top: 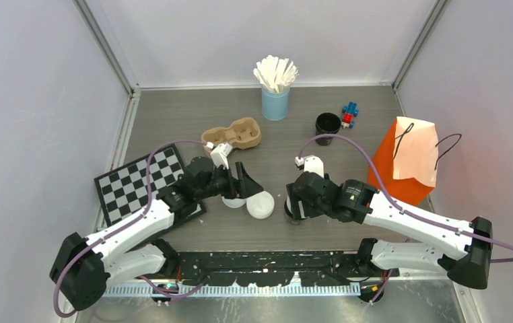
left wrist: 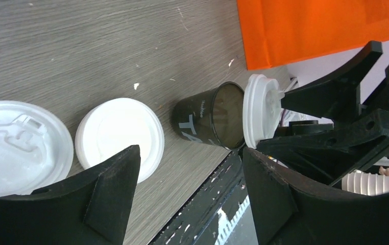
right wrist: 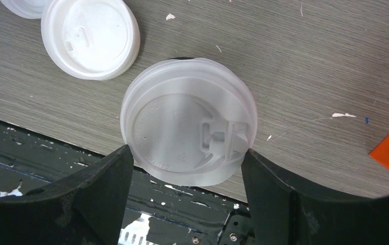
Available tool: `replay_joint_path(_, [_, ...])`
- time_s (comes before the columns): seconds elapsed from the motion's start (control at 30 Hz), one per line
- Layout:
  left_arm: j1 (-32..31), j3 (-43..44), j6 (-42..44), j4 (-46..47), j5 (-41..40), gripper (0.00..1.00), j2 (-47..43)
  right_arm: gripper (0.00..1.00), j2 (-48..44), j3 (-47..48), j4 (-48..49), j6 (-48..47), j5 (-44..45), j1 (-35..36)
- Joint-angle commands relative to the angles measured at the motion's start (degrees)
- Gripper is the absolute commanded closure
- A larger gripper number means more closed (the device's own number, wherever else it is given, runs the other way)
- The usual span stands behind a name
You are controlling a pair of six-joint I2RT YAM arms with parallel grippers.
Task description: Pack the takeout coffee
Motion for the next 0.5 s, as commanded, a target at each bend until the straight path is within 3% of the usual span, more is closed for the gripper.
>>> replay_joint_path(0.0, [0.2,0.0,-0.9,7.1,3.4,0.25,2.1,0.22,-0.2,2.5,2.3,-2.4,-5.3,-2.2])
replay_joint_path(0.47, [0.2,-1.5,-1.6,10.0,4.2,0.27,5.7,0.21,6.3,5.9,-2.1,-4.1,-7.3,-3.7])
